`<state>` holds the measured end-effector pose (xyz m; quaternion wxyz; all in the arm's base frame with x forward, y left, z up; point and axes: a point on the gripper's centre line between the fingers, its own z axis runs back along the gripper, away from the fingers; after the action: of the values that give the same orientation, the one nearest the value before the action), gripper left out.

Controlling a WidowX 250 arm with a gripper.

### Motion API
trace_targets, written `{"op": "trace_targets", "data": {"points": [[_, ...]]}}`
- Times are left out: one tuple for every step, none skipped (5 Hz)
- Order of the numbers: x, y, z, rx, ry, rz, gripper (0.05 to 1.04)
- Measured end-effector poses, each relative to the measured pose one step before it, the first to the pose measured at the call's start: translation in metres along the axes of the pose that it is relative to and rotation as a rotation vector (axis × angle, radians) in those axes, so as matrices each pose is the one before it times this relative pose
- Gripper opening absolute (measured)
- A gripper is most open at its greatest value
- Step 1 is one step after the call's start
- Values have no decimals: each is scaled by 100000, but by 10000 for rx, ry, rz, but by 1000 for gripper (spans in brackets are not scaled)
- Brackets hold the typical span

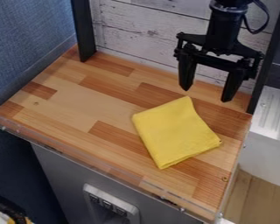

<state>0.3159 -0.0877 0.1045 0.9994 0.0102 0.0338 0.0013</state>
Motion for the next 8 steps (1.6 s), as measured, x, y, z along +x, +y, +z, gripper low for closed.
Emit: {"op": "trace_targets", "data": {"points": [[-239, 66, -677, 15, 60, -599, 999], [-26, 82, -791, -42, -149, -947, 997], [-19, 749, -564, -19, -91, -890, 997], [-96, 81, 518, -27, -401, -919, 926], [-51, 50, -814, 43, -304, -842, 635], [-82, 463, -856, 73, -251, -528, 354], [-203, 42, -783, 16, -187, -496, 145], [-600, 383, -1187, -75, 70, -290, 68]]}}
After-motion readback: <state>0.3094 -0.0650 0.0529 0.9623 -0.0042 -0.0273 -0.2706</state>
